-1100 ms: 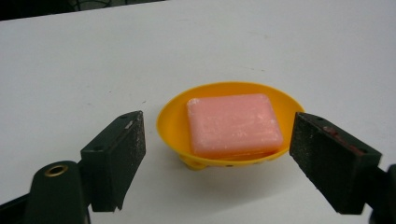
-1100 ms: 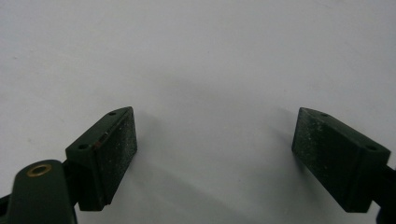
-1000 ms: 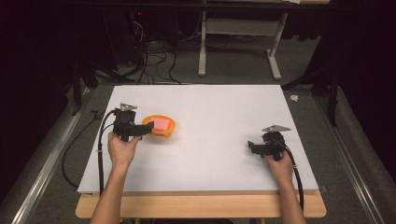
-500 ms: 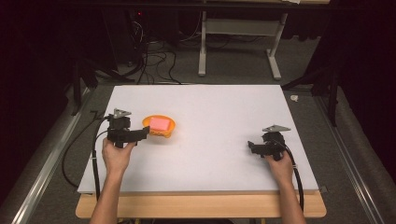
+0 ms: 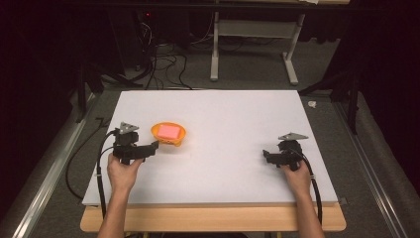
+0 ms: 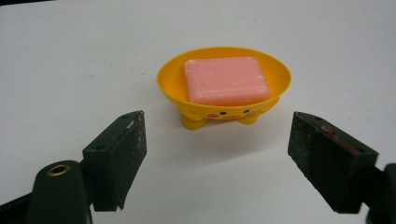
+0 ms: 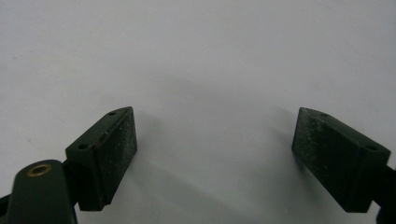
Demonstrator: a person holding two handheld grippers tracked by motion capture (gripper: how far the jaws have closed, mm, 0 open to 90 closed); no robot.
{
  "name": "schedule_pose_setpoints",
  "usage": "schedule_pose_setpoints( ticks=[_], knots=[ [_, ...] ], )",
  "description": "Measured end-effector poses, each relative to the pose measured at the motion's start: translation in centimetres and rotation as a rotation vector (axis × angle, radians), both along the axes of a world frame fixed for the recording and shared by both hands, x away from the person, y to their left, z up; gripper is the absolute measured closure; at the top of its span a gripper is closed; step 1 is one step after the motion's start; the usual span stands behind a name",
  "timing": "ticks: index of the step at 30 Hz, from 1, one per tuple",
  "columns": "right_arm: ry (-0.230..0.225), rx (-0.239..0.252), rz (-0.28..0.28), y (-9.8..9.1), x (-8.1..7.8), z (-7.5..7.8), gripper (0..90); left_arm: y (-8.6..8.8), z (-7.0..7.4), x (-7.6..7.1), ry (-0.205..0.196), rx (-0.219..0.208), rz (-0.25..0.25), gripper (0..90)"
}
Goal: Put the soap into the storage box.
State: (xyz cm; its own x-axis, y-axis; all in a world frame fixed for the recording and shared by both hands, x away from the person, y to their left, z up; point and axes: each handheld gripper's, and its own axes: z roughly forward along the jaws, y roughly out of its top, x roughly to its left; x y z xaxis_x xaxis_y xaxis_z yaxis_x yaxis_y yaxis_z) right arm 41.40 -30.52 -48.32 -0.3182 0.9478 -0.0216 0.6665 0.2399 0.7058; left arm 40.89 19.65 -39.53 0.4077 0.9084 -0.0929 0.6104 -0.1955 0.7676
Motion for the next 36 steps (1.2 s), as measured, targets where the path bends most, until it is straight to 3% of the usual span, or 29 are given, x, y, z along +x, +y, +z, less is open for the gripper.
schedule_pose_setpoints(
  ticks=[11, 25, 36],
  knots=[
    [0.000, 0.000, -0.001, 0.0, 0.0, 0.0, 14.4, -0.6, -0.6, -0.9, 0.004, -0.024, -0.043, 20.8],
    [0.000, -0.001, -0.001, 0.0, 0.0, 0.0, 14.4, -1.5, -2.2, -1.9, 0.013, -0.025, -0.094, 20.8],
    [0.000, -0.001, -0.001, 0.0, 0.0, 0.0, 14.4, -3.0, -3.3, -2.2, 0.013, -0.005, -0.163, 20.8]
  ],
)
